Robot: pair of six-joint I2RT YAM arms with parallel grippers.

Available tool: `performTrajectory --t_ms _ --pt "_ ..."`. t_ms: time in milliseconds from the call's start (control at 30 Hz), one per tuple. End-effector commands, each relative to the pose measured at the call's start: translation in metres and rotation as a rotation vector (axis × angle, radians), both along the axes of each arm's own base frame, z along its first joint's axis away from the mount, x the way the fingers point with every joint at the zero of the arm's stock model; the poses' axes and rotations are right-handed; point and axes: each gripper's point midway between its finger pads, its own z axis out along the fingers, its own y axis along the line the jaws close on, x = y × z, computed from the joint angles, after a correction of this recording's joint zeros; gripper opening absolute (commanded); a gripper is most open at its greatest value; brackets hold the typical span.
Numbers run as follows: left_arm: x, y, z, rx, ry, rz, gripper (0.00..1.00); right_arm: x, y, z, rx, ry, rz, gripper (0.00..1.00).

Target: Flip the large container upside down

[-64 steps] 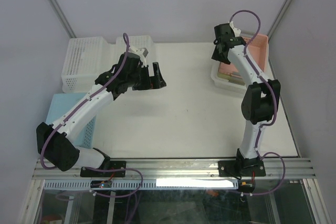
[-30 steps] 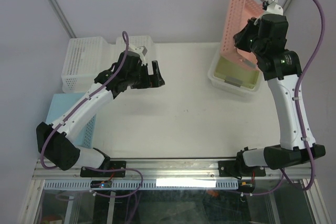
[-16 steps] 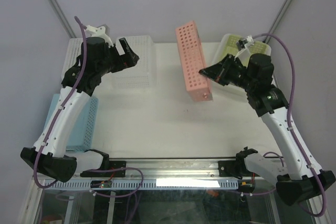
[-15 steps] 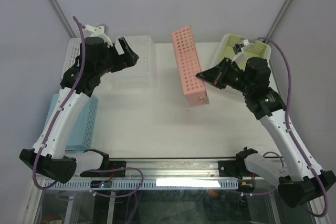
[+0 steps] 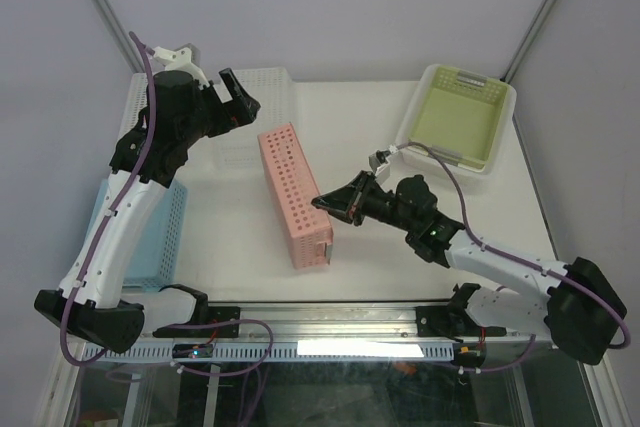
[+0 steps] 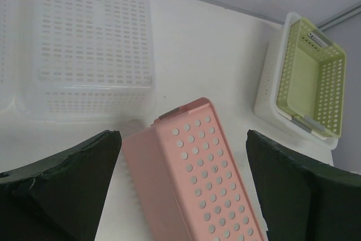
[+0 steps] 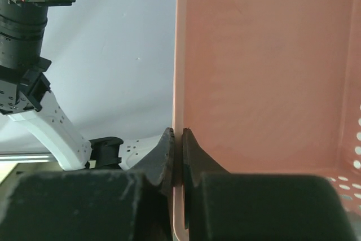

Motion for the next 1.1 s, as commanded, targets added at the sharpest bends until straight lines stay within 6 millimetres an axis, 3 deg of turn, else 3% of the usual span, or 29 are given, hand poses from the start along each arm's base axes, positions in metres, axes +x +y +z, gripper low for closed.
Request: performTrajectory --t_ms 0,167,400,467,533,567,600,633,733,933,1067 --pt "-0.005 0.0 0.02 -0.037 -0.054 -0.003 0.99 0.003 -0.003 0.065 0.347 -0.059 -0.099 0.0" --pt "-0.005 -0.005 0.014 -0.043 -0.041 -0.022 0.99 0.003 -0.022 0.018 0.384 0.081 -0.214 0.0" --pt "-0.003 -0.01 0.008 -0.052 -0.031 -0.042 0.99 -0.013 -0.034 -0.051 0.179 0.205 -0.259 0.01" --pt "-0.002 -0.012 0.006 -0.056 -0.026 -0.051 0.99 -0.017 -0.042 -0.075 0.078 0.245 -0.28 0.18" --pt "-0.001 -0.014 0.005 -0.059 -0.023 -0.057 0.99 -0.023 -0.053 -0.096 -0.029 0.296 -0.301 0.18" --pt "-0.001 -0.015 0.002 -0.059 -0.019 -0.061 0.99 -0.024 -0.061 -0.108 -0.103 0.297 -0.327 0.48" --pt "0.0 -0.015 0.001 -0.06 -0.015 -0.063 0.99 -0.028 -0.074 -0.128 -0.207 0.331 -0.354 0.62" --pt "0.0 -0.016 -0.001 -0.062 -0.011 -0.064 0.99 -0.029 -0.082 -0.134 -0.267 0.327 -0.374 0.69" --pt "0.003 -0.021 -0.007 -0.073 0.003 -0.078 0.99 -0.03 -0.105 -0.144 -0.414 0.302 -0.425 0.79" --pt "0.006 -0.027 -0.01 -0.087 0.013 -0.1 0.99 -0.027 -0.137 -0.14 -0.634 0.243 -0.494 0.81" --pt "0.006 -0.028 -0.012 -0.086 0.017 -0.105 0.99 -0.017 -0.131 -0.121 -0.689 0.103 -0.448 0.79"
